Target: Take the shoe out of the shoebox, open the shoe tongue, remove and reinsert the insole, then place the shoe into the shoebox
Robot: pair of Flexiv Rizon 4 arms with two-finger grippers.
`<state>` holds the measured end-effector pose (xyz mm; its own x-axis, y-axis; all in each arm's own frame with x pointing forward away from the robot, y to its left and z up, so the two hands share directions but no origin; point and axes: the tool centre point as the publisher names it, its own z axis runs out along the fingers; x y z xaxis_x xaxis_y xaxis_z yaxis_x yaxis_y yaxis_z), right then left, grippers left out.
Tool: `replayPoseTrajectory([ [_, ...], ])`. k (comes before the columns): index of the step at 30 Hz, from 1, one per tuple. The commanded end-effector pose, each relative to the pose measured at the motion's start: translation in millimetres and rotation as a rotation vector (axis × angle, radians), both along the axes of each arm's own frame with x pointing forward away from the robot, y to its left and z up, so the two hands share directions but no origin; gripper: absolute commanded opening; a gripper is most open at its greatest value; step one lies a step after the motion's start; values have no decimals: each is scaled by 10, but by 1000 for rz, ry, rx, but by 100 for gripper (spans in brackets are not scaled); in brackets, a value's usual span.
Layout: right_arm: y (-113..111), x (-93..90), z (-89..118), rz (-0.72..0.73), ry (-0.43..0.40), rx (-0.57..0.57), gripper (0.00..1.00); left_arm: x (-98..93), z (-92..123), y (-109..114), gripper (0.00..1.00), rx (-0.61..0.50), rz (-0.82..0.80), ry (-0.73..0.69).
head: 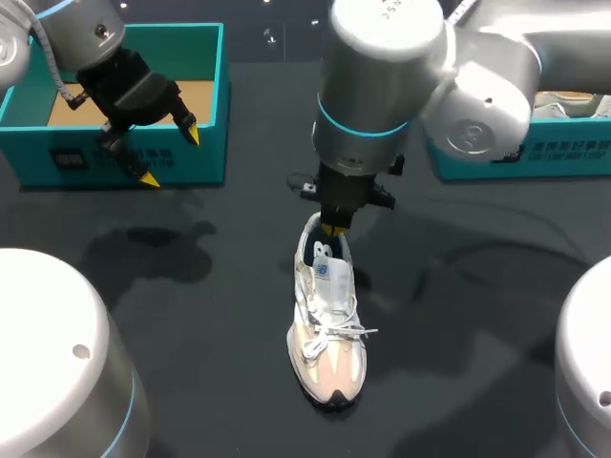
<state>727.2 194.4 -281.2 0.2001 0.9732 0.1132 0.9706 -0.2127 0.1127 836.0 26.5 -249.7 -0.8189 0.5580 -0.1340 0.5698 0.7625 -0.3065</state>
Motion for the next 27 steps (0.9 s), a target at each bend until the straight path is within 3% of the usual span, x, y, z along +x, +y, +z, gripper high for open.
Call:
replayPoseTrajectory([
  [1,166,-36,-9,-67,-49,-100,0,-9,3,8,100,1,-1,-1],
  [18,290,-17,-487,-47,-115,-276,0,-9,3,8,100,1,-1,-1],
  [27,153,-25,-625,-51,-131,-364,0,-9,3,8,100,1,-1,-1],
])
